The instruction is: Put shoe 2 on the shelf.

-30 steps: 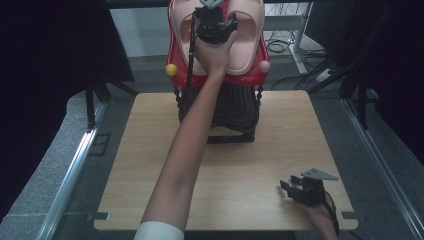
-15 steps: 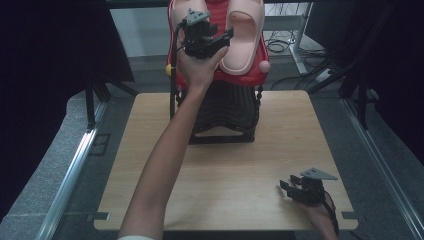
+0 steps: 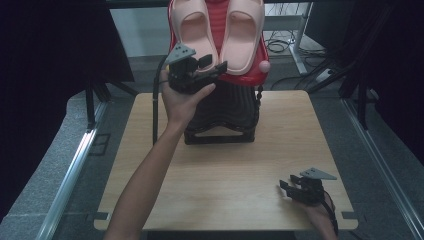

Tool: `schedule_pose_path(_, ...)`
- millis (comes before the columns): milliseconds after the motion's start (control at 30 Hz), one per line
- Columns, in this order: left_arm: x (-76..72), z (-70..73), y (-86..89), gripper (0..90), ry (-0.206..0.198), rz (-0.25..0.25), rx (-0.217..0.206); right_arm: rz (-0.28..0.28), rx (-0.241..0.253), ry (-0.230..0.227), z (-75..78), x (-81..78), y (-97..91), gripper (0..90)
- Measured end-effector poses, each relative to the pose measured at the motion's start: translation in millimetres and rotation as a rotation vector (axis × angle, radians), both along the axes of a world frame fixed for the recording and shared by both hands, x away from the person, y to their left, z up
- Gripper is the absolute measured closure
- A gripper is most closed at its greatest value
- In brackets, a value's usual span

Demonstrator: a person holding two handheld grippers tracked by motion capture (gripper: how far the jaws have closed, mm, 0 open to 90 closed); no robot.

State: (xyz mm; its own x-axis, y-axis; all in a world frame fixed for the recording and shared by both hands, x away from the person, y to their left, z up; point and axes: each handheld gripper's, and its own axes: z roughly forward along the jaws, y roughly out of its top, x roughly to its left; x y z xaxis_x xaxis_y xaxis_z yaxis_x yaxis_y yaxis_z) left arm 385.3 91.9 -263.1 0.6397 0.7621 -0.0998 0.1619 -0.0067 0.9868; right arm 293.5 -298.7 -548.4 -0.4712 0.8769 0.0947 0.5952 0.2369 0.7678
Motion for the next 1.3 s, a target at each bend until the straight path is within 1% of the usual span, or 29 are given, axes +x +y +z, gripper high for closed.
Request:
schedule_pose_path(33,-6.3,-6.2,2.1,44.8,0.002,-0.009,0.005,0.000,-0.001,0.000,0.0,0.0,0.0,47.1)
schedule_pose_path(67,-6.3,-6.2,2.1,44.9,0.002,-0.009,0.005,0.000,0.000,0.000,0.0,0.0,-0.1,47.1)
schedule_pose_path(167,-16.7,-18.1,6.0,44.8,0.008,-0.026,-0.002,0.000,-0.001,0.000,0.0,0.0,0.0,47.1)
schedule_pose_path(233,-24.9,-28.5,8.6,44.8,0.016,-0.041,-0.010,0.000,-0.004,-0.001,0.0,-0.2,0.4,47.0)
schedule_pose_path(267,-31.2,-36.5,10.2,44.8,0.019,-0.051,-0.010,0.001,-0.005,-0.002,0.0,-0.1,0.4,46.9)
schedule_pose_path(300,-31.2,-36.5,10.2,44.8,0.019,-0.051,-0.010,0.001,-0.005,-0.002,0.0,-0.1,0.4,46.9)
schedule_pose_path(333,-34.5,-40.8,11.2,44.7,0.021,-0.056,-0.009,0.001,-0.005,-0.001,0.0,-0.2,0.5,46.9)
schedule_pose_path(367,-40.9,-49.5,13.7,44.7,0.029,-0.069,-0.015,0.001,-0.005,-0.002,-0.1,-0.1,0.6,46.9)
schedule_pose_path(400,-43.7,-53.9,14.8,44.7,0.032,-0.074,-0.010,0.000,-0.006,-0.002,0.0,-0.2,0.7,46.9)
schedule_pose_path(433,-43.7,-53.9,14.8,44.5,0.032,-0.074,-0.010,0.001,-0.009,-0.003,0.1,-0.3,0.7,46.9)
schedule_pose_path(533,-51.0,-67.8,18.2,44.3,0.046,-0.086,-0.012,0.000,-0.008,-0.002,0.2,-0.3,0.7,46.8)
schedule_pose_path(567,-53.2,-72.7,18.9,44.3,0.050,-0.087,-0.016,0.000,-0.007,-0.001,0.2,-0.3,0.7,46.8)
schedule_pose_path(600,-55.1,-77.6,19.9,44.3,0.052,-0.089,-0.007,0.000,-0.005,-0.002,0.0,-0.2,0.7,46.8)
schedule_pose_path(633,-59.1,-87.9,21.6,44.3,0.056,-0.089,-0.013,0.001,-0.006,-0.003,-0.1,-0.1,0.7,46.8)
schedule_pose_path(667,-59.1,-87.9,21.6,44.3,0.056,-0.089,-0.013,0.001,-0.006,-0.003,-0.1,-0.1,0.7,46.8)
schedule_pose_path(733,-63.2,-98.8,23.4,44.3,0.064,-0.096,-0.021,0.002,-0.007,-0.003,-0.1,-0.1,0.7,46.8)
schedule_pose_path(767,-67.5,-110.1,26.3,44.3,0.073,-0.098,-0.024,0.002,-0.006,-0.002,0.0,-0.1,0.8,46.8)
schedule_pose_path(800,-69.7,-116.3,28.6,44.3,0.079,-0.098,-0.029,0.002,-0.007,-0.003,-0.1,0.0,0.7,46.8)
schedule_pose_path(833,-69.7,-116.3,28.6,44.3,0.079,-0.098,-0.029,0.002,-0.006,-0.003,-0.1,0.0,0.7,46.8)
schedule_pose_path(900,-73.2,-128.3,33.9,44.1,0.091,-0.089,-0.022,0.003,-0.006,-0.002,0.0,0.0,0.7,46.8)
schedule_pose_path(933,-75.1,-134.0,36.9,44.0,0.097,-0.087,-0.025,0.002,-0.006,-0.002,-0.1,0.1,0.7,46.8)
schedule_pose_path(1100,-85.3,-159.1,49.3,43.9,0.124,-0.075,-0.018,0.002,-0.001,0.001,-0.1,0.2,0.5,46.8)
schedule_pose_path(1133,-89.7,-168.5,52.2,43.8,0.135,-0.076,-0.012,0.000,-0.001,0.002,0.1,0.2,0.7,46.8)
schedule_pose_path(1167,-89.7,-168.5,52.2,43.8,0.135,-0.076,-0.012,0.000,-0.001,0.002,0.1,0.2,0.7,46.8)
schedule_pose_path(1200,-92.0,-173.5,53.0,43.7,0.140,-0.077,-0.016,-0.001,0.002,0.003,0.1,0.2,0.8,46.8)
schedule_pose_path(1233,-94.1,-179.0,53.8,43.7,0.148,-0.083,-0.013,-0.001,0.002,0.003,0.1,0.2,0.8,46.8)
schedule_pose_path(1267,-96.8,-186.0,54.3,43.4,0.153,-0.087,-0.001,0.000,0.001,0.003,0.1,0.2,0.8,46.8)
schedule_pose_path(1300,-98.7,-190.4,54.0,43.2,0.157,-0.085,-0.003,0.001,0.001,0.002,0.1,0.2,0.7,46.8)
